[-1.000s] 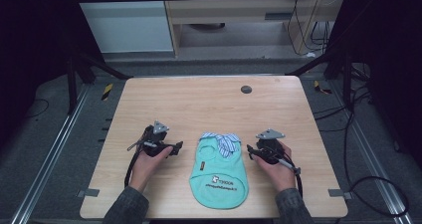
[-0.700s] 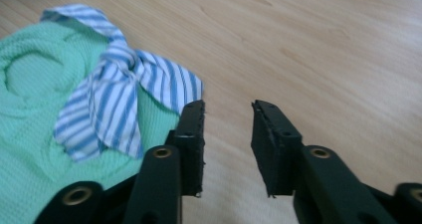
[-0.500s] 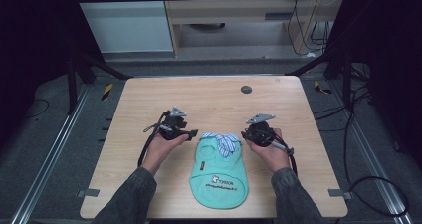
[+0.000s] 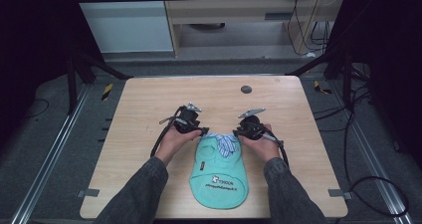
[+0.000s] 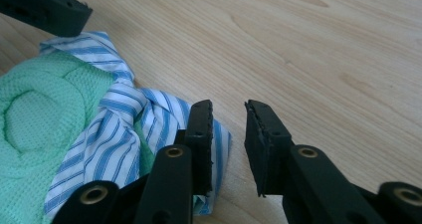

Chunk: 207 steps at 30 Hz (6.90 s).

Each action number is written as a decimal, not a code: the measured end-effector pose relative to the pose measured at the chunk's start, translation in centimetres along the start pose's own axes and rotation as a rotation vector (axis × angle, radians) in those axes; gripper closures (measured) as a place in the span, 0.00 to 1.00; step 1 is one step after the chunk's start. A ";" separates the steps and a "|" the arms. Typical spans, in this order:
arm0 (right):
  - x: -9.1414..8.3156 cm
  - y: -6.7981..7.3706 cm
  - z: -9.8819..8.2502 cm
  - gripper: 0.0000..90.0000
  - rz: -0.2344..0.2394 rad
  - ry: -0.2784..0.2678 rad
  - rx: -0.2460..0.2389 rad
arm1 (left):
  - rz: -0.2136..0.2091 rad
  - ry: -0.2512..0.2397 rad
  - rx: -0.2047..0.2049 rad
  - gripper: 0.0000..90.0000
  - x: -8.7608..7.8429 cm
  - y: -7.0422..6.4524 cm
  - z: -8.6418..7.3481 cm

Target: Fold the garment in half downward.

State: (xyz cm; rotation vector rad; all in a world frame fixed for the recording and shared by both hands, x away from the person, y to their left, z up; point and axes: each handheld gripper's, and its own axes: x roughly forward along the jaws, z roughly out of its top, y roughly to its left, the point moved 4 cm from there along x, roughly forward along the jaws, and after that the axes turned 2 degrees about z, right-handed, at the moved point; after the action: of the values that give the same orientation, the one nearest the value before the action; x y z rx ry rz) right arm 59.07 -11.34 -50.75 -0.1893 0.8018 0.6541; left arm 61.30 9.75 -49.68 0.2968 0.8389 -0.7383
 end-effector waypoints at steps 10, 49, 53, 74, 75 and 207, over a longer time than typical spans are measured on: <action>0.9 0.9 -0.6 0.70 0.020 0.040 -0.008 | 0.001 0.063 0.030 0.43 1.5 -0.6 -1.4; -3.2 2.1 1.3 0.93 0.073 0.041 -0.142 | -0.077 -0.015 0.158 0.94 -2.3 -2.7 0.7; -3.7 2.0 1.6 0.93 0.075 0.034 -0.163 | -0.078 -0.017 0.172 0.94 -2.8 -2.8 1.1; -5.7 2.1 3.1 0.93 0.068 0.011 -0.218 | -0.066 -0.026 0.227 0.94 -4.3 -3.1 2.7; -5.8 2.1 3.1 0.93 0.068 0.007 -0.219 | -0.066 -0.029 0.229 0.94 -4.4 -3.2 2.8; -7.2 -0.4 8.7 0.93 -0.102 -0.042 -0.300 | 0.080 -0.077 0.354 0.94 -5.6 -2.0 9.8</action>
State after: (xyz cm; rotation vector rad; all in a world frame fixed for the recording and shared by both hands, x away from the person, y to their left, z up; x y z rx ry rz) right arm 60.91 -11.59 -39.61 -0.4849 0.6470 0.6773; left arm 63.03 5.97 -39.03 0.6115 0.6175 -0.8173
